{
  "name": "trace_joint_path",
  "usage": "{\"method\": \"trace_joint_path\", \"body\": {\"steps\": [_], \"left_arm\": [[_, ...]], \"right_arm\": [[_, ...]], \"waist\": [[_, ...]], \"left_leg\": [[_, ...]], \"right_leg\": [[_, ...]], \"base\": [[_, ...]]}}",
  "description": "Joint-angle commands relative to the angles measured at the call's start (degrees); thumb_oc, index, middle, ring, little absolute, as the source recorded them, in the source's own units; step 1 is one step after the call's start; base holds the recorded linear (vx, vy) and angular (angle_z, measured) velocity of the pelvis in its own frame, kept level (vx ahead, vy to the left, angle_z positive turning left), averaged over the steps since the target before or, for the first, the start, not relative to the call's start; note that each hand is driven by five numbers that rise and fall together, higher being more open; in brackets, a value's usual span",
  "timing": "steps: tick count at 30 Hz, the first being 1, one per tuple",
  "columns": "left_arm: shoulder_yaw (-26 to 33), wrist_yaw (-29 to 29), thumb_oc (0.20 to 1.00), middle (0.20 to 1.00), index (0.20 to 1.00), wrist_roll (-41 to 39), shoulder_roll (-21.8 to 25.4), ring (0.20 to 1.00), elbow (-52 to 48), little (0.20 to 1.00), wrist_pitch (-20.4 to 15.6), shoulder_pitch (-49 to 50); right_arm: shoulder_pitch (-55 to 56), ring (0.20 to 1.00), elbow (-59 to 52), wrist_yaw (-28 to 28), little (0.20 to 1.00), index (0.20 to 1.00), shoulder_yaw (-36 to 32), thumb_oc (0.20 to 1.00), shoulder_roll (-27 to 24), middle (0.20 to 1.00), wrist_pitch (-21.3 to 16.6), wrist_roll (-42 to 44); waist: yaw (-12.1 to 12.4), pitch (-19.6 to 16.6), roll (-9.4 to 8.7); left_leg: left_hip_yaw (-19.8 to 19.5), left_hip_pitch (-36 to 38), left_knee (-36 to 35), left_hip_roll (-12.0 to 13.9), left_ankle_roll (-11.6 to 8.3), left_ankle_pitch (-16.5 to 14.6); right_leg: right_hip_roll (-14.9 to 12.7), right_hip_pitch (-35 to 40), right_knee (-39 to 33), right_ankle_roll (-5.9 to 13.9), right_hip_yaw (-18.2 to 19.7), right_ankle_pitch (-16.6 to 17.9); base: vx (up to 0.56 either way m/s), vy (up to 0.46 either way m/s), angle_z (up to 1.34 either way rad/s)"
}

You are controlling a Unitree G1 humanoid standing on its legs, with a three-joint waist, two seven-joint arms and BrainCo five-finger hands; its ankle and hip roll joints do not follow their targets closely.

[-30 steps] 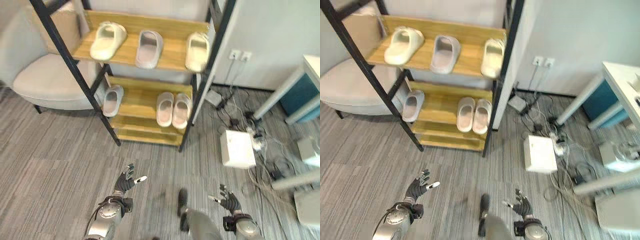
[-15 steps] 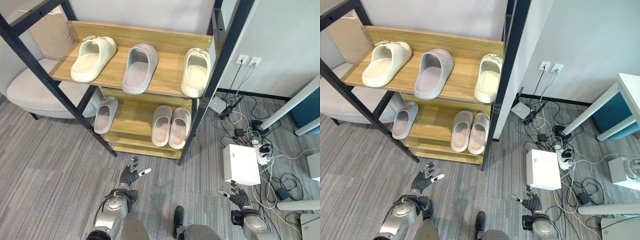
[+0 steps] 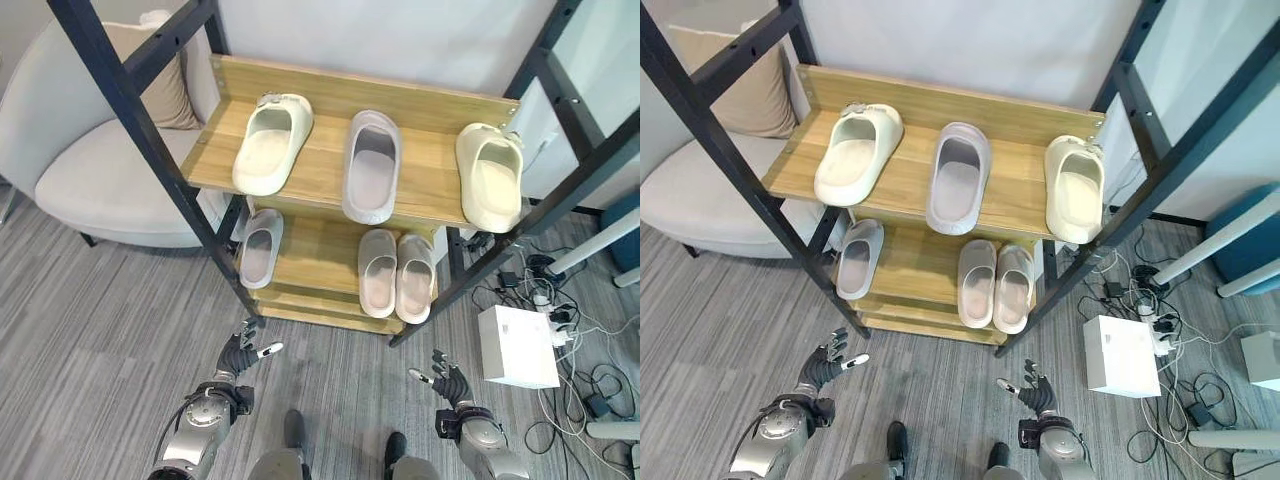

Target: Arrange the slippers neatly on the shoe rack.

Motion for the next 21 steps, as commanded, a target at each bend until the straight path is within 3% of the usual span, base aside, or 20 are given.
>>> {"method": "trace_joint_path", "body": {"steps": [1,2,4,5,7,8,16,20,21], "left_arm": [[-0.32,-0.3,1.0,1.0,1.0,1.93,-1.82,1.0,-2.41,1.0,-3.16,-1.79],[-0.43,-0.32,1.0,1.0,1.0,1.93,-2.19,1.0,-2.31,1.0,-3.24,-1.81],[-1.45,-0.02,1.0,1.0,1.0,0.66,-3.08,1.0,-2.07,1.0,-3.63,-2.63],[-1.76,0.38,1.0,1.0,1.0,0.07,-3.4,1.0,-2.03,1.0,-3.83,-2.94],[-2.39,0.38,1.0,1.0,1.0,-0.35,-4.36,1.0,-2.84,1.0,-3.45,-1.87],[-2.9,0.12,1.0,1.0,1.0,-0.09,-4.27,1.0,-2.58,1.0,-3.35,-1.87],[-3.49,-1.48,1.0,1.0,1.0,2.3,-2.31,1.0,-3.46,1.0,-2.56,-0.08],[-2.62,-0.77,1.0,1.0,1.0,4.21,-2.13,1.0,-3.06,1.0,-2.65,0.41],[-2.17,0.34,1.0,1.0,1.0,5.11,-2.0,1.0,-3.25,1.0,-3.39,0.67]], "right_arm": [[-1.09,1.0,-2.98,-0.33,1.0,1.0,0.89,1.0,-3.36,1.0,-1.92,-1.41],[-1.19,1.0,-2.38,-0.18,1.0,1.0,1.05,1.0,-3.44,1.0,-2.21,-1.33],[-1.96,1.0,-3.2,-0.68,1.0,1.0,1.33,1.0,-4.38,1.0,-2.72,-0.42],[-2.31,1.0,-3.34,-0.87,1.0,1.0,1.47,1.0,-4.7,1.0,-2.9,-0.22],[-2.05,1.0,-3.71,-1.12,1.0,1.0,1.37,1.0,-5.15,1.0,-2.71,-0.59],[-1.38,1.0,-3.66,-1.09,1.0,1.0,1.15,1.0,-5.26,1.0,-2.74,-0.79],[-2.43,1.0,-7.59,-0.45,1.0,1.0,3.51,1.0,-6.0,1.0,-1.92,-6.97],[-2.49,1.0,-19.42,-0.7,1.0,1.0,5.65,1.0,-9.15,1.0,-1.41,-17.93],[-2.63,1.0,-32.81,-1.06,1.0,1.0,5.32,1.0,-12.5,1.0,-2.38,-24.15]], "waist": [[-0.28,0.44,1.09],[-0.3,0.45,1.1],[0.58,2.28,0.62],[0.98,2.59,0.52],[1.43,1.37,1.43],[1.25,1.11,1.61],[1.42,-1.29,0.79],[1.79,-1.92,0.35],[1.39,-2.17,0.46]], "left_leg": [[-3.0,0.77,3.57,4.21,-1.99,-5.72],[-3.36,0.71,5.27,4.39,-2.46,-6.17],[-6.66,-4.75,17.39,5.06,-4.74,-4.72],[-8.23,-5.94,16.91,4.73,-5.19,-4.61],[-9.34,-5.44,7.0,6.48,-4.47,-3.31],[-9.83,-5.32,5.89,6.21,-4.17,-2.6],[-8.59,-1.97,4.81,3.98,-2.4,-4.91],[-7.73,-0.01,2.87,3.34,-1.62,-5.4],[-7.43,1.0,2.09,3.17,-1.42,-5.63]], "right_leg": [[2.56,1.76,1.25,-1.17,2.87,-3.63],[3.14,2.62,0.63,-1.83,3.04,-4.1],[3.55,4.43,-1.25,-3.71,2.41,-4.4],[3.72,4.75,-1.53,-3.88,2.42,-4.75],[4.51,6.09,-1.53,-3.31,1.63,-6.23],[4.32,6.43,-1.2,-3.08,1.34,-6.7],[1.47,6.18,-0.3,-1.41,2.65,-4.78],[0.97,6.24,-0.65,-0.63,3.05,-4.35],[0.82,6.14,-0.64,-0.31,3.21,-4.24]], "base": [[0.08,-0.099,0.23],[0.08,-0.135,0.11],[0.0,-0.125,0.15],[0.01,-0.006,0.55],[0.16,0.101,0.2],[0.21,0.154,-0.23],[0.08,0.098,-0.06],[0.04,0.066,-0.04],[0.03,0.078,-0.1]]}}
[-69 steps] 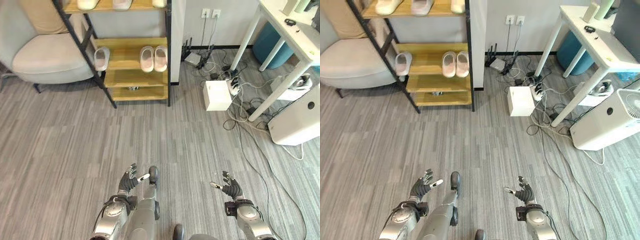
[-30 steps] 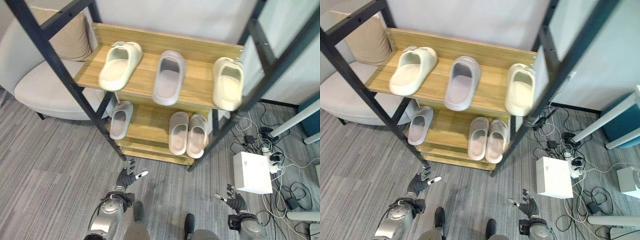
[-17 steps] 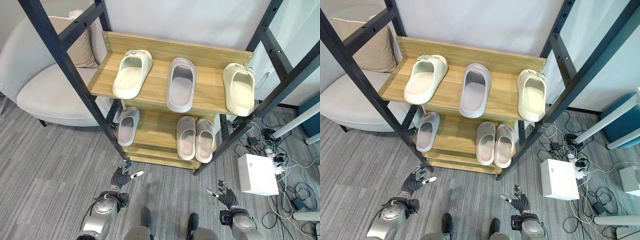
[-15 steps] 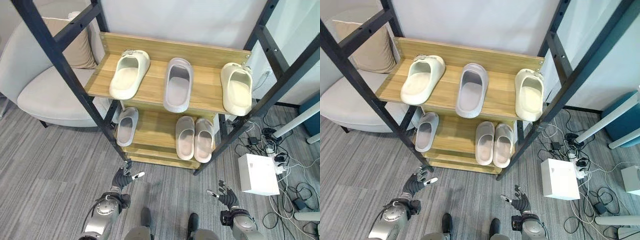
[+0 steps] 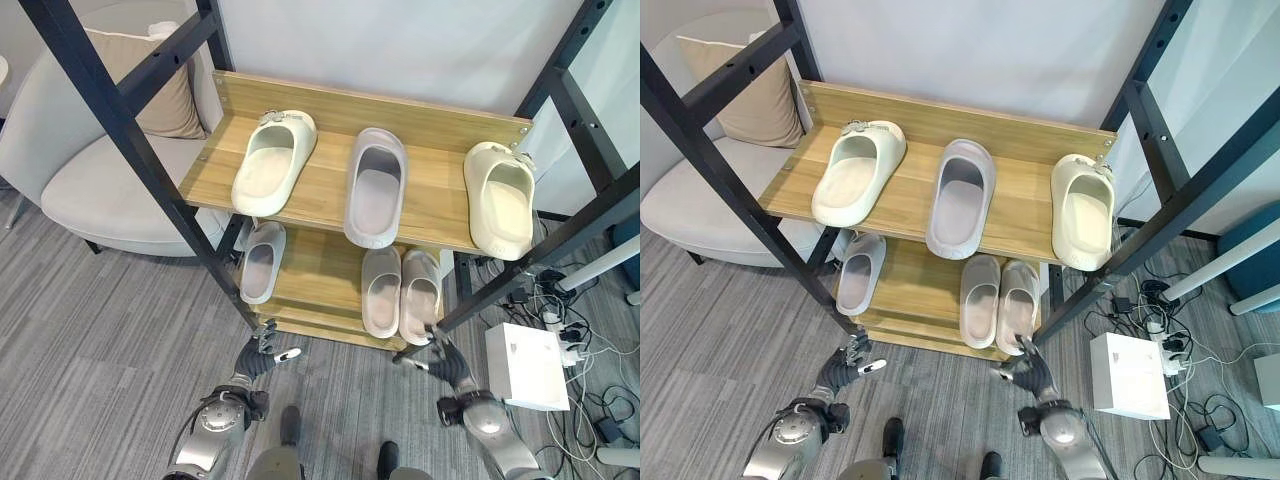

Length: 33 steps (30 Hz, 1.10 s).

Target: Arrange the slippers neatly on the shoe rack.

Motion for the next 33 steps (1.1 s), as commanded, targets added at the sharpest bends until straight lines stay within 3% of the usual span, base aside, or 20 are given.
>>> {"method": "trace_joint_path", "body": {"steps": [1,4,10,13,15,18,19,24,26,33], "left_arm": [[1.41,1.77,1.0,1.0,1.0,3.72,-1.39,1.0,-1.46,1.0,-3.23,-0.1],[-0.1,1.65,1.0,1.0,1.0,5.79,-1.38,1.0,-0.74,1.0,-4.05,-0.24],[-1.13,1.22,1.0,1.0,1.0,5.66,-1.25,1.0,-1.64,1.0,-4.37,0.17],[-1.43,1.09,1.0,1.0,1.0,5.44,-1.29,1.0,-1.88,1.0,-4.41,0.31],[-1.93,1.12,1.0,1.0,1.0,4.33,-1.13,1.0,-2.43,1.0,-4.65,0.73],[-1.73,0.99,1.0,1.0,1.0,3.57,-0.79,1.0,-2.82,1.0,-4.97,0.98],[-1.88,0.81,1.0,1.0,1.0,3.11,-0.35,1.0,-3.11,1.0,-5.19,1.52],[-2.21,0.07,1.0,1.0,1.0,2.51,0.62,1.0,-3.52,1.0,-5.88,1.95],[-2.57,-0.55,1.0,1.0,1.0,2.48,1.42,1.0,-3.62,1.0,-6.48,2.05],[-2.39,-0.32,1.0,1.0,1.0,2.35,3.08,1.0,-4.24,1.0,-7.46,1.82]], "right_arm": [[-0.37,1.0,-15.12,-1.01,1.0,1.0,-1.52,1.0,-7.05,1.0,-3.27,-10.23],[-1.13,1.0,-37.34,0.82,1.0,1.0,-2.92,1.0,-10.34,1.0,-8.14,-7.01],[-8.0,1.0,-42.28,-2.58,1.0,1.0,-6.63,1.0,-11.82,1.0,-8.6,-8.01],[-12.55,1.0,-40.01,-4.93,1.0,1.0,-7.71,1.0,-12.38,1.0,-7.59,-10.94],[-22.25,1.0,-32.37,-10.37,1.0,1.0,-8.96,1.0,-13.54,1.0,-3.81,-18.16],[-27.4,1.0,-26.44,-13.3,1.0,1.0,-8.16,1.0,-14.35,1.0,-1.89,-22.33],[-31.07,1.0,-21.49,-15.32,1.0,1.0,-7.87,1.0,-15.26,1.0,0.26,-25.37],[-37.37,1.0,-12.27,-18.93,1.0,1.0,-6.34,1.0,-16.57,1.0,2.59,-28.46],[-41.49,1.0,-4.68,-20.67,1.0,1.0,-4.9,1.0,-17.99,1.0,3.91,-29.44],[-47.59,1.0,6.49,-21.85,1.0,1.0,-1.68,1.0,-21.17,1.0,5.7,-29.25]], "waist": [[0.21,-1.65,0.91],[-1.01,-2.73,1.38],[-1.14,-3.94,1.42],[-0.77,-4.16,1.41],[0.73,-4.54,1.26],[1.77,-4.25,1.12],[3.17,-4.05,0.88],[5.69,-2.98,0.27],[8.16,-1.91,-0.37],[11.45,0.32,-1.45]], "left_leg": [[-0.41,3.23,1.78,2.71,-0.19,-8.21],[0.15,4.51,0.51,2.75,-0.07,-8.1],[-0.07,5.18,0.16,2.81,0.03,-8.3],[-0.31,5.48,0.17,2.72,0.1,-8.56],[-1.03,5.92,0.35,2.46,0.33,-9.04],[-1.47,5.89,0.66,2.21,0.46,-9.29],[-2.02,5.5,1.13,1.94,0.58,-9.5],[-3.32,3.88,2.21,1.28,0.75,-9.72],[-4.37,2.05,2.49,0.73,0.85,-9.57],[-6.17,-1.61,3.61,0.06,0.91,-9.44]], "right_leg": [[-0.36,-1.28,4.69,2.72,1.32,-3.59],[-0.2,-1.38,4.56,2.91,2.08,-3.44],[0.05,-1.03,4.51,2.97,2.1,-3.5],[0.04,-0.77,4.51,3.01,2.02,-3.61],[-0.07,-0.15,4.66,2.97,1.54,-3.86],[-0.15,0.03,4.76,2.95,1.35,-3.9],[-0.19,0.08,4.87,2.93,1.06,-3.86],[-0.47,-0.1,4.97,3.09,0.08,-3.71],[-1.03,-0.49,4.69,3.5,-1.54,-3.07],[-1.95,-1.64,4.38,3.98,-3.75,-2.03]], "base": [[0.03,0.098,-0.18],[0.02,0.067,-0.27],[0.0,0.007,-0.02],[0.02,0.011,-0.02],[0.07,0.034,0.01],[0.03,0.018,0.08],[0.01,0.009,0.23],[0.0,0.008,0.22],[0.0,0.027,0.34],[-0.01,0.018,0.2]]}}
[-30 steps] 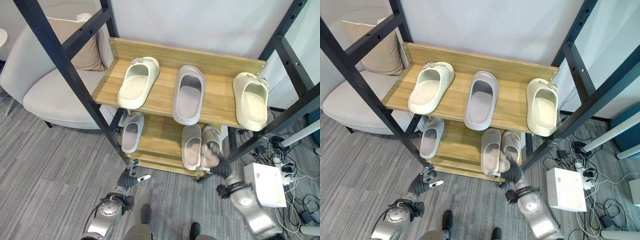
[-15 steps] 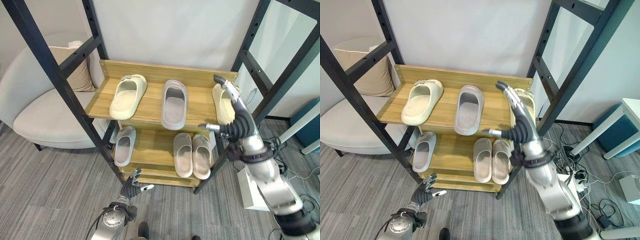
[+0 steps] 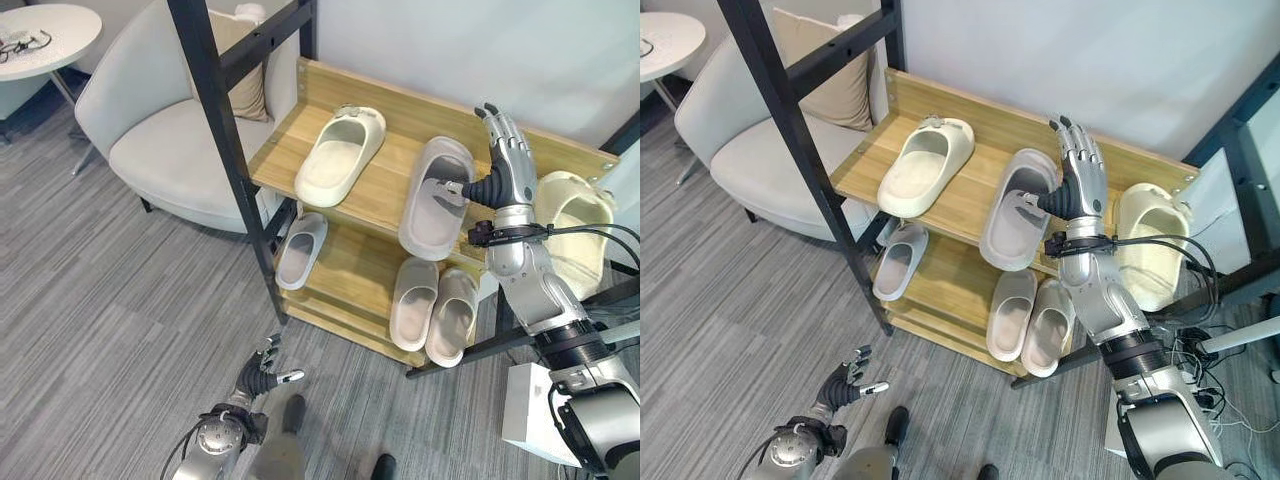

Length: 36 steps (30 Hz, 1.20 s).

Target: Arrange the slippers neatly on the shoe rack.

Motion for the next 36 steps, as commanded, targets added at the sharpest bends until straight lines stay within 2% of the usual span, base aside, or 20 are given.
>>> {"method": "trace_joint_path", "body": {"steps": [1,5,6,7,8,9,13,16,20,23,25,28,29,32,33,36], "left_arm": [[0.37,-0.09,1.0,1.0,1.0,-1.93,1.37,1.0,-3.82,1.0,-3.96,-1.72],[-0.32,-0.01,1.0,1.0,1.0,-2.58,2.17,1.0,-4.33,1.0,-4.51,-2.26],[-0.58,0.23,1.0,1.0,1.0,-2.62,2.3,1.0,-4.19,1.0,-4.66,-2.61],[-0.83,0.31,1.0,1.0,1.0,-2.89,2.47,1.0,-4.24,1.0,-4.73,-3.01],[-0.8,0.31,1.0,1.0,1.0,-2.91,2.41,1.0,-4.23,1.0,-4.72,-3.09],[-1.37,0.62,1.0,1.0,1.0,-3.22,2.69,1.0,-4.38,1.0,-4.85,-3.77],[-1.9,1.18,1.0,1.0,1.0,-3.52,2.37,1.0,-4.51,1.0,-4.98,-5.09],[-2.01,1.92,1.0,1.0,1.0,-3.46,1.31,1.0,-4.45,1.0,-4.66,-6.77],[-0.03,3.7,1.0,1.0,1.0,-2.46,0.15,1.0,-6.14,1.0,-4.6,-8.53],[0.92,4.74,1.0,1.0,1.0,-1.58,0.0,1.0,-7.45,1.0,-4.57,-8.73],[2.56,6.46,1.0,1.0,1.0,-0.71,-0.35,1.0,-9.35,1.0,-4.84,-8.79],[3.31,8.0,1.0,1.0,1.0,-0.01,-0.43,1.0,-10.43,1.0,-4.83,-8.22],[3.73,9.19,1.0,1.0,1.0,0.29,-0.56,1.0,-11.13,1.0,-4.89,-8.0],[4.08,11.02,1.0,1.0,1.0,0.91,-0.83,1.0,-11.82,1.0,-4.89,-7.73],[4.02,11.67,1.0,1.0,1.0,0.85,-1.06,1.0,-11.58,1.0,-4.93,-7.88],[4.01,12.41,1.0,1.0,1.0,0.86,-1.35,1.0,-11.29,1.0,-4.85,-8.08]], "right_arm": [[-8.73,1.0,3.34,-3.13,1.0,1.0,3.02,1.0,-7.03,1.0,1.01,-1.01],[-13.52,1.0,12.62,-5.11,1.0,1.0,5.33,1.0,-8.69,1.0,1.98,0.08],[-14.89,0.68,14.95,-5.72,0.68,0.68,5.85,0.68,-8.96,0.68,2.31,0.44],[-16.01,0.523,17.22,-6.22,0.523,0.523,6.46,0.523,-9.22,0.523,2.7,0.88],[-16.33,0.291,17.54,-6.34,0.291,0.291,6.68,0.291,-9.23,0.291,2.59,0.99],[-18.05,0.2,20.31,-7.31,0.2,0.2,6.8,0.2,-9.38,0.2,3.1,2.29],[-19.11,0.2,20.19,-8.52,0.2,0.2,6.31,0.2,-8.86,0.2,3.03,3.92],[-17.01,0.2,14.03,-10.56,0.2,0.2,3.24,0.2,-7.44,0.2,2.08,5.4],[-5.15,0.2,-5.35,-12.55,0.2,0.2,-5.26,0.2,-1.18,0.2,-1.45,5.47],[0.72,0.2,-13.88,-11.98,0.2,0.2,-7.41,0.2,1.63,0.2,-2.32,3.29],[7.13,0.2,-24.23,-11.23,0.2,0.2,-8.69,0.2,5.17,0.2,-4.58,1.04],[11.49,0.2,-30.26,-10.1,0.2,0.2,-8.41,0.2,7.74,0.2,-6.77,2.06],[14.41,0.2,-33.74,-8.35,0.2,0.2,-6.65,0.2,9.88,0.2,-9.71,6.27],[18.25,0.2,-37.46,-3.46,0.2,0.2,-2.25,0.2,12.7,0.2,-14.57,16.83],[19.05,0.2,-38.21,-1.85,0.2,0.2,-0.42,0.2,13.73,0.2,-15.82,20.6],[19.8,0.2,-39.63,-0.52,0.2,0.2,1.4,0.2,14.5,0.2,-17.13,23.67]], "waist": [[2.94,-0.44,0.15],[4.51,0.53,0.17],[4.86,0.76,0.17],[5.14,0.93,0.2],[5.07,0.96,0.24],[5.45,1.18,0.39],[5.46,1.39,0.67],[4.83,1.56,1.21],[2.96,2.08,2.3],[1.91,2.1,2.63],[0.36,2.21,3.2],[-0.81,1.98,3.43],[-1.79,2.09,3.7],[-2.81,2.3,4.03],[-3.06,2.42,4.19],[-3.35,2.53,4.33]], "left_leg": [[-1.5,2.26,3.85,0.75,1.29,-10.26],[-2.26,0.49,4.89,0.59,1.15,-10.27],[-2.45,-0.01,5.17,0.54,1.07,-10.22],[-2.59,-0.49,5.44,0.42,1.0,-10.19],[-2.61,-0.61,5.54,0.41,1.01,-10.22],[-2.85,-1.18,5.79,0.26,0.88,-10.14],[-3.19,-1.74,6.03,0.22,0.8,-10.17],[-3.1,-1.97,6.22,0.25,0.79,-10.25],[-2.86,-2.12,6.5,0.48,0.83,-10.28],[-2.62,-2.06,6.41,0.73,0.8,-10.16],[-2.26,-1.87,6.05,1.08,0.7,-9.89],[-2.12,-1.59,5.75,1.39,0.59,-9.66],[-1.83,-1.29,5.43,1.65,0.49,-9.44],[-1.6,-1.1,4.82,2.06,0.16,-8.71],[-1.66,-1.04,4.56,2.08,0.08,-8.46],[-1.73,-0.92,4.13,2.13,-0.02,-8.15]], "right_leg": [[-2.29,-0.4,4.36,3.0,0.86,-1.02],[-2.46,-0.73,4.01,3.02,0.0,-0.7],[-2.46,-0.81,3.89,3.0,-0.25,-0.63],[-2.47,-0.89,3.78,3.0,-0.44,-0.56],[-2.47,-0.93,3.77,3.0,-0.47,-0.55],[-2.52,-1.03,3.62,2.97,-0.76,-0.44],[-2.52,-1.3,3.59,2.84,-0.94,-0.46],[-2.49,-1.7,3.9,2.64,-0.9,-0.95],[-2.42,-2.44,4.64,2.11,-0.39,-1.89],[-2.33,-2.83,4.99,1.94,-0.13,-2.29],[-2.18,-3.14,5.05,1.77,0.23,-2.69],[-2.02,-3.2,5.16,1.65,0.47,-3.06],[-1.88,-3.28,5.29,1.52,0.65,-3.32],[-1.63,-3.42,5.63,1.33,0.56,-3.63],[-1.58,-3.57,5.76,1.24,0.5,-3.7],[-1.49,-3.66,5.91,1.15,0.52,-3.79]], "base": [[0.0,0.005,0.14],[-0.01,0.003,0.06],[-0.02,-0.002,0.08],[-0.01,-0.002,0.16],[-0.01,0.007,0.17],[-0.01,0.008,0.13],[-0.01,0.002,0.02],[0.0,-0.005,0.01],[-0.01,-0.023,0.03],[-0.02,-0.028,-0.03],[-0.04,-0.046,-0.04],[-0.03,-0.029,-0.13],[-0.04,-0.029,-0.19],[-0.05,-0.033,-0.05],[-0.03,-0.022,-0.13],[-0.03,-0.019,-0.06]]}}
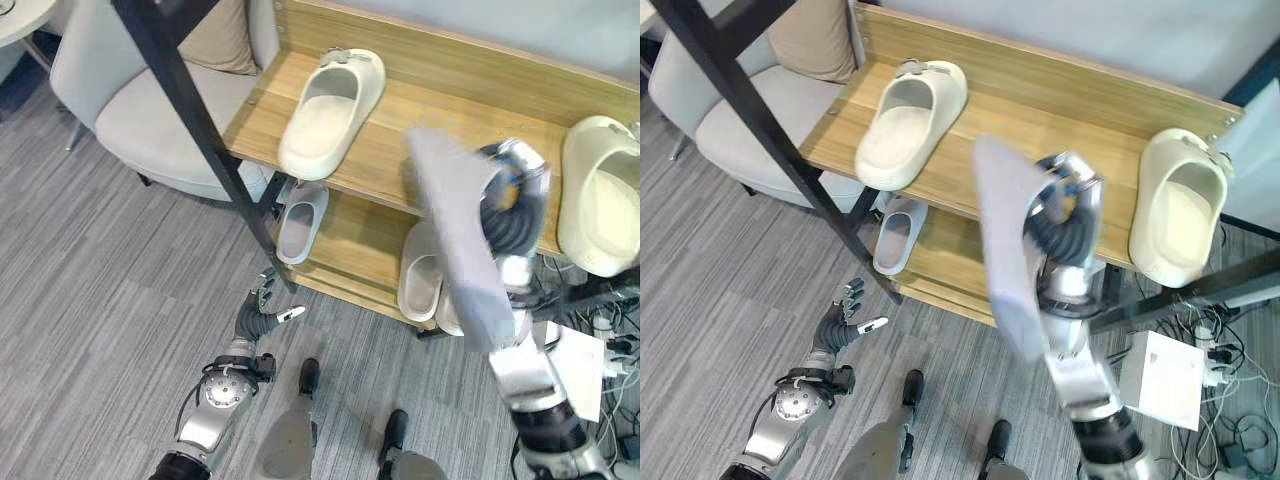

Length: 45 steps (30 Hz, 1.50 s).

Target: Arrange the slippers neatly on the shoe rack.

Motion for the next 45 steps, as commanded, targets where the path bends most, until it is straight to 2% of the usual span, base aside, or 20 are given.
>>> {"method": "trace_joint_path", "body": {"steps": [1,4,6,9,13,16,17,18,19,21,24,25,27,29,33,37,45], "left_arm": [[1.58,3.69,1.0,1.0,1.0,2.66,0.69,1.0,0.33,1.0,-3.08,-2.48],[1.75,5.79,1.0,1.0,1.0,2.25,0.48,1.0,-0.11,1.0,-3.87,-3.38],[1.99,6.02,1.0,1.0,1.0,2.15,0.44,1.0,-0.08,1.0,-4.04,-3.63],[3.03,7.2,1.0,1.0,1.0,1.7,-0.01,1.0,0.17,1.0,-4.67,-5.59],[3.44,7.59,1.0,1.0,1.0,1.84,-0.5,1.0,0.49,1.0,-5.08,-6.53],[3.0,8.38,1.0,1.0,1.0,2.14,-1.44,1.0,0.77,1.0,-5.73,-8.07],[2.53,9.13,1.0,1.0,1.0,2.51,-1.69,1.0,0.79,1.0,-6.13,-9.03],[2.37,9.72,1.0,1.0,1.0,2.62,-1.83,1.0,0.77,1.0,-6.35,-9.64],[2.36,9.75,1.0,1.0,1.0,2.63,-1.84,1.0,0.82,1.0,-6.36,-9.75],[1.49,11.12,1.0,1.0,1.0,2.67,-2.38,1.0,0.77,1.0,-6.85,-11.77],[-0.02,13.84,1.0,1.0,1.0,2.5,-2.44,1.0,-0.04,1.0,-8.16,-17.54],[-0.02,13.85,1.0,1.0,1.0,2.5,-2.46,1.0,0.0,1.0,-8.17,-17.71],[-0.52,14.83,1.0,1.0,1.0,2.75,-1.35,1.0,-1.59,1.0,-8.85,-21.67],[-0.66,15.14,1.0,1.0,1.0,3.08,-0.96,1.0,-2.11,1.0,-8.98,-23.05],[-2.45,15.27,1.0,1.0,1.0,4.18,0.25,1.0,-3.82,1.0,-9.7,-28.75],[-3.69,14.08,1.0,1.0,1.0,4.2,0.8,1.0,-4.83,1.0,-9.87,-29.88],[-4.06,13.27,1.0,1.0,1.0,4.19,1.53,1.0,-4.9,1.0,-9.94,-30.32]], "right_arm": [[-2.77,0.2,-6.25,4.28,0.2,0.2,1.07,0.2,0.34,0.2,-7.27,9.05],[-2.93,0.2,-8.85,9.83,0.2,0.2,8.99,0.2,1.61,0.2,-9.01,17.16],[-2.97,0.2,-8.52,11.22,0.2,0.2,10.58,0.2,1.58,0.2,-8.73,18.08],[-3.03,0.2,-1.46,16.39,0.2,0.2,16.63,0.2,1.67,0.2,-6.78,21.78],[-2.64,0.2,4.57,17.5,0.2,0.2,18.81,0.2,1.27,0.2,-5.05,17.91],[-3.59,0.2,14.6,13.94,0.2,0.2,19.61,0.2,0.61,0.2,-2.4,4.64],[-5.13,0.2,19.94,10.32,0.2,0.2,18.91,0.2,0.21,0.2,-0.31,-2.7],[-6.08,0.2,22.04,8.38,0.2,0.2,18.4,0.2,0.19,0.2,0.52,-5.81],[-6.23,0.2,22.25,8.22,0.2,0.2,18.43,0.2,0.29,0.2,0.45,-5.94],[-9.16,0.2,27.4,3.48,0.2,0.2,17.06,0.2,-0.3,0.2,2.86,-12.41],[-17.83,0.2,36.67,-6.56,0.2,0.2,13.02,0.2,-1.74,0.2,7.2,-19.42],[-18.0,0.2,36.8,-6.63,0.2,0.2,13.0,0.2,-1.74,0.2,7.16,-19.42],[-24.85,0.2,39.98,-11.05,0.2,0.2,10.58,0.2,-4.96,0.2,11.01,-23.46],[-27.52,0.2,40.7,-12.03,0.2,0.2,9.64,0.2,-6.27,0.2,11.89,-24.22],[-38.17,0.2,45.62,-16.86,0.2,0.2,6.09,0.2,-13.11,0.2,14.35,-24.22],[-42.22,0.2,48.62,-18.83,0.2,0.2,4.55,0.2,-17.14,0.2,15.43,-22.71],[-43.94,0.2,52.47,-18.82,0.2,0.2,5.41,0.2,-20.29,0.2,15.09,-20.72]], "waist": [[0.9,-1.07,-0.22],[0.11,-1.13,0.17],[0.01,-1.2,0.21],[0.05,-0.6,0.45],[0.36,0.09,0.65],[0.91,1.75,1.23],[1.2,2.98,1.64],[1.44,3.7,1.89],[1.43,3.74,1.88],[1.97,5.6,2.47],[3.1,9.22,3.54],[3.07,9.1,3.59],[3.86,9.86,3.95],[4.13,9.75,3.99],[5.02,9.42,3.32],[5.33,9.57,2.49],[5.5,10.78,1.83]], "left_leg": [[-1.52,3.74,2.64,1.81,0.04,-9.13],[-1.32,4.51,1.65,2.23,-0.32,-8.53],[-1.33,4.69,1.54,2.31,-0.39,-8.46],[-1.39,4.91,1.22,2.65,-0.65,-8.09],[-1.66,4.64,1.09,2.7,-0.78,-7.79],[-2.3,3.8,1.47,2.78,-0.79,-7.59],[-2.76,2.8,2.26,2.85,-0.76,-7.56],[-3.01,2.09,2.85,2.87,-0.75,-7.52],[-3.03,1.94,3.0,2.86,-0.74,-7.58],[-3.67,-0.5,5.07,2.74,-0.78,-7.46],[-6.02,-8.27,11.81,1.55,-1.48,-8.08],[-6.1,-8.69,11.86,1.54,-1.43,-7.86],[-7.42,-13.5,15.61,0.93,-2.09,-8.49],[-7.63,-15.24,16.67,0.81,-2.27,-8.77],[-8.57,-21.21,19.55,0.7,-2.59,-9.14],[-9.02,-22.47,19.09,0.72,-2.59,-9.29],[-8.95,-23.2,18.85,0.02,-2.41,-9.62]], "right_leg": [[-1.62,0.16,6.15,1.29,0.41,-4.82],[-1.35,-0.03,6.44,1.08,0.63,-4.87],[-1.26,0.02,6.6,0.98,0.69,-5.0],[-1.19,-0.35,7.51,0.65,0.42,-5.38],[-1.3,-0.84,8.05,0.55,0.01,-5.46],[-1.55,-1.7,9.35,0.47,-0.88,-5.87],[-1.76,-2.75,10.61,0.45,-1.03,-6.13],[-1.93,-3.37,11.38,0.42,-1.07,-6.24],[-1.96,-3.51,11.55,0.41,-1.06,-6.31],[-2.48,-5.56,13.86,0.37,-1.34,-6.63],[-3.73,-11.42,20.21,0.26,-1.66,-8.07],[-3.72,-11.76,20.17,0.25,-1.72,-7.84],[-4.11,-16.04,24.75,0.14,-2.05,-9.48],[-4.39,-17.84,26.26,0.12,-1.97,-10.0],[-4.87,-22.83,30.23,0.05,-2.89,-11.48],[-4.75,-23.71,29.79,0.0,-3.36,-11.95],[-4.8,-24.02,28.92,0.07,-3.39,-12.07]], "base": [[-0.05,-0.022,0.04],[-0.04,-0.01,0.01],[-0.01,-0.004,0.04],[-0.03,-0.005,0.0],[-0.02,-0.005,0.0],[-0.07,-0.006,0.05],[-0.12,0.014,0.13],[-0.1,0.013,0.13],[-0.09,0.015,0.06],[-0.14,0.005,0.15],[-0.23,-0.02,0.24],[-0.13,-0.018,0.44],[-0.1,-0.006,0.45],[-0.04,0.004,0.3],[-0.03,-0.006,0.22],[0.03,-0.002,0.11],[0.01,0.005,0.01]]}}
